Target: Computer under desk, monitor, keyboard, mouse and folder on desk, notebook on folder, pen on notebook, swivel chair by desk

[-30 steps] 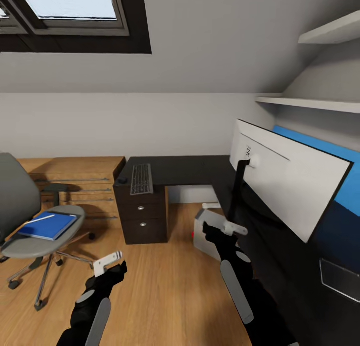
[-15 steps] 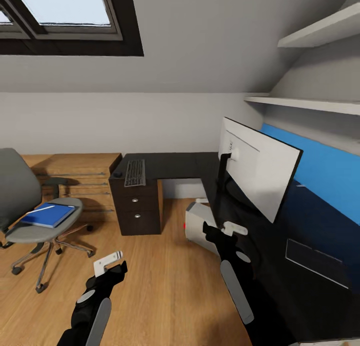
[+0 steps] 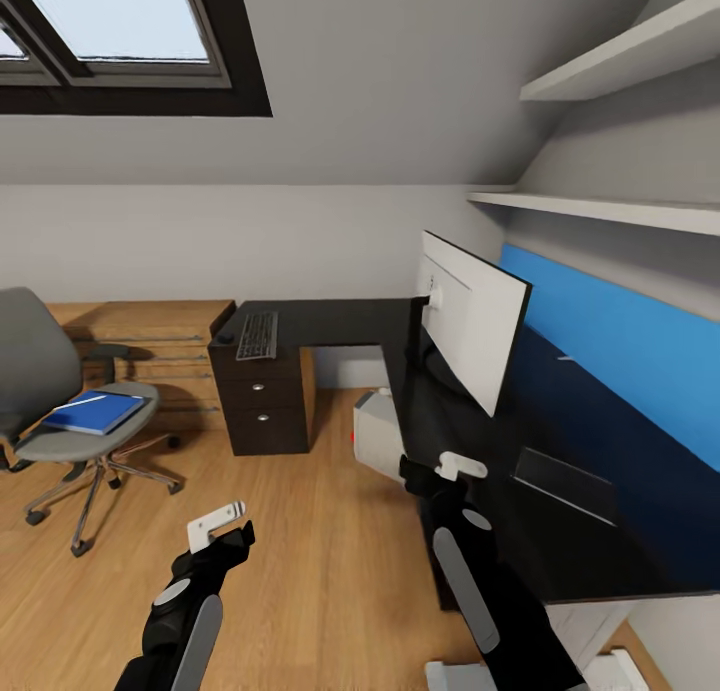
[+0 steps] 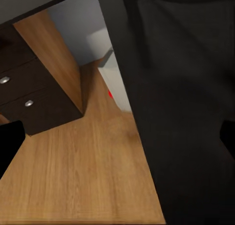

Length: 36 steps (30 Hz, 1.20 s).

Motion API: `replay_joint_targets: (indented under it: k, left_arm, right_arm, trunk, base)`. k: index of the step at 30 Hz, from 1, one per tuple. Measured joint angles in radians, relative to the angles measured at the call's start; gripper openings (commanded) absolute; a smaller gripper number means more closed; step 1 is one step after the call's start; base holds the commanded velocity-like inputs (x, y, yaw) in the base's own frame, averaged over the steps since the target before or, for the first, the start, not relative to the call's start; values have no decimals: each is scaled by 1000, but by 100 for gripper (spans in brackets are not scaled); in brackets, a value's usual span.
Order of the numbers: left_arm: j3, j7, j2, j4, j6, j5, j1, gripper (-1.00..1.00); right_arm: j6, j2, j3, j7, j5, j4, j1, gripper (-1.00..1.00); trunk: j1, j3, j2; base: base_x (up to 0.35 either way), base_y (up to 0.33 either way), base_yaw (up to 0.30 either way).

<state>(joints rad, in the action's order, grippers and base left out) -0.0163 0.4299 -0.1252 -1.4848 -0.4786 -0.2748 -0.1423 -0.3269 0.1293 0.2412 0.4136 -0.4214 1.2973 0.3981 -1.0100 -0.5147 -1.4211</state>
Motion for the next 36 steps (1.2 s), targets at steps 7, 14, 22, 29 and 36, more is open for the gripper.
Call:
replay_joint_targets:
  k: [7,14,22,29,36]
  left_arm:
    - [0,0,0,0,0,0,0,100]
    - [5,1,0,0,1,0,0,100]
    - [45,-1,1,0,2,0,6,100]
    - [62,-3,4,-3,0,-1,12,100]
    - [78,-2,4,-3,-1,0,13,100]
  right_arm:
    - [-1,0,2,1,3,-4,1,100]
    - [-7,-5,-3,4,24,-8,4,100]
    - [-20,-102,-13,3,71,6,10,100]
    - [-53,-188,-108,-6,73,29,41,100]
    - [-64,-275,-143,-7,71,-131,177,100]
  trunk:
    - [0,0,0]
    - [0,0,0]
    - [0,0,0]
    - [0,0,0]
    - [1,0,0]
  base:
    - [-263,-239,0]
    - [-262,-240,0]
    - [-261,-240,0]
    - [-84,-77,0]
    - [143,-144,0]
